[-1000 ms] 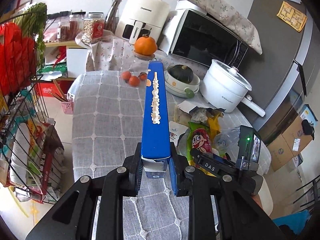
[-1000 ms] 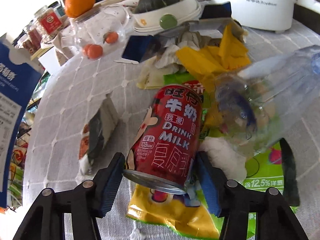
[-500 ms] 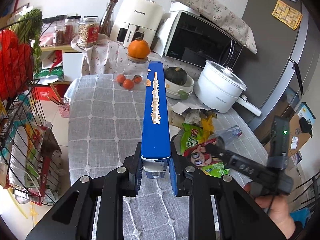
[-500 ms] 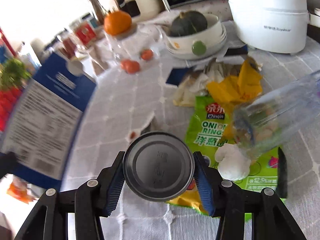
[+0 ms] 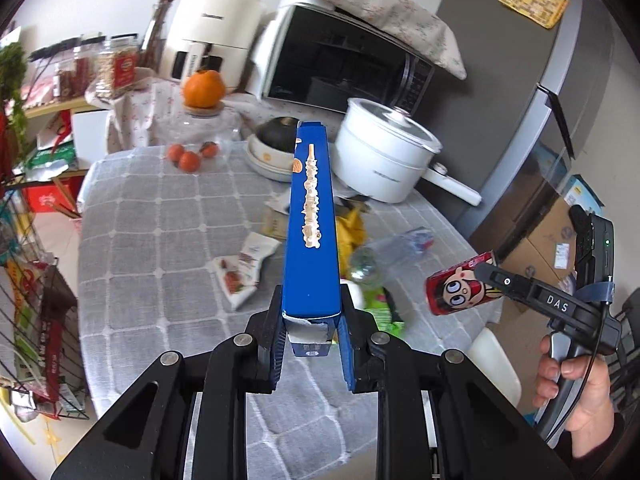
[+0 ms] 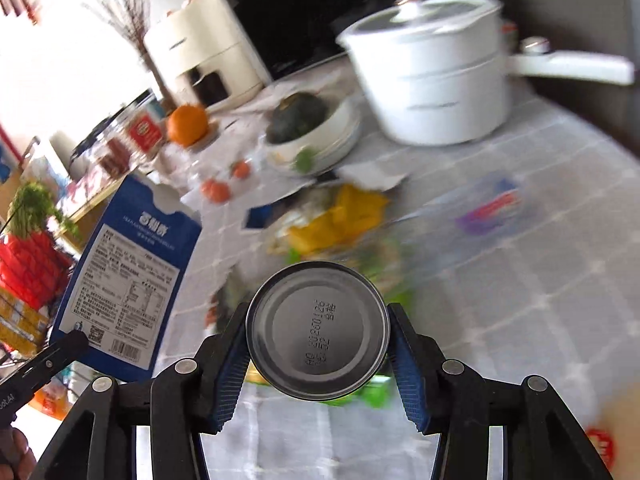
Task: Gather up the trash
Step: 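Carry the box and can to the white bin and release both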
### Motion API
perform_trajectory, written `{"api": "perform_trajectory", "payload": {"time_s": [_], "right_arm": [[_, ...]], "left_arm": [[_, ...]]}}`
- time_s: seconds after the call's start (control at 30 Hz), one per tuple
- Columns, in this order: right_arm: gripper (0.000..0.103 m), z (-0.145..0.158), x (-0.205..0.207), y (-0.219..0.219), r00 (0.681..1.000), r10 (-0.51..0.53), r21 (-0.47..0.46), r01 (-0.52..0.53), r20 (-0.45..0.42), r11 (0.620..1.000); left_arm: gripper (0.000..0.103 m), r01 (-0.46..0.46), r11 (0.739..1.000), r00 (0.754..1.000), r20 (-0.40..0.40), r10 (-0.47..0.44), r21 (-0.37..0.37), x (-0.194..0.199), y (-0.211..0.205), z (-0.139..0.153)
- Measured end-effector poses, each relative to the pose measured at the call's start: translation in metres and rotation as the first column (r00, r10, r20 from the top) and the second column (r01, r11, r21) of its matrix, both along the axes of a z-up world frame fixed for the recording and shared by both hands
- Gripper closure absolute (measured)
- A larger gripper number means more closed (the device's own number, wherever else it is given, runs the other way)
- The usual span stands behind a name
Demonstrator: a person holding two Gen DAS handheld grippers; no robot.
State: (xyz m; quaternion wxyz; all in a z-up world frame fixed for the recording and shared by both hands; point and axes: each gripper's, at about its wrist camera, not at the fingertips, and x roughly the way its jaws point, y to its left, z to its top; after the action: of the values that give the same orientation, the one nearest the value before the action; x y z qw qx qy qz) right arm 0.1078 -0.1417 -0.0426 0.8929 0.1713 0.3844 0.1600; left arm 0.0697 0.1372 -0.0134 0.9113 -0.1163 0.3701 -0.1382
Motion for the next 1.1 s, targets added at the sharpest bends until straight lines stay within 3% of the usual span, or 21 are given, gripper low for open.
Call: {"api": "perform_trajectory", "payload": {"time_s": [0.13, 0.3, 0.63, 0.9, 1.1], "right_arm": [[0.047, 0.009, -0.018, -0.049, 0.996, -0.085, -0.03, 0.085, 0.0, 0.996], [0.047, 0.014, -0.047, -0.116, 0.978, -0.21, -0.061, 0.209, -0.008, 0.976], [0.047, 0.01, -0.108, -0.218, 0.9, -0.433, -0.152, 0.423, -0.041, 0.893], [0.047, 0.003, -0.128, -0.243, 0.859, -0.507, -0.212, 0.485, -0.065, 0.849], [0.047, -0.013, -0.127, -0.253, 0.842, -0.524, -0.223, 0.491, -0.126, 0.842]], "left_arm": [[0.079, 0.088, 0.996, 0.996, -0.016, -0.088, -0.017, -0.002, -0.037, 0.002], [0.079, 0.24, 0.97, 0.969, -0.041, -0.242, -0.045, -0.011, -0.098, 0.002], [0.079, 0.527, 0.849, 0.836, -0.151, -0.527, -0.045, -0.042, -0.242, -0.024], [0.079, 0.621, 0.782, 0.756, -0.223, -0.615, -0.053, -0.051, -0.316, -0.065], [0.079, 0.658, 0.753, 0.723, -0.29, -0.627, 0.013, -0.055, -0.354, -0.099]]}}
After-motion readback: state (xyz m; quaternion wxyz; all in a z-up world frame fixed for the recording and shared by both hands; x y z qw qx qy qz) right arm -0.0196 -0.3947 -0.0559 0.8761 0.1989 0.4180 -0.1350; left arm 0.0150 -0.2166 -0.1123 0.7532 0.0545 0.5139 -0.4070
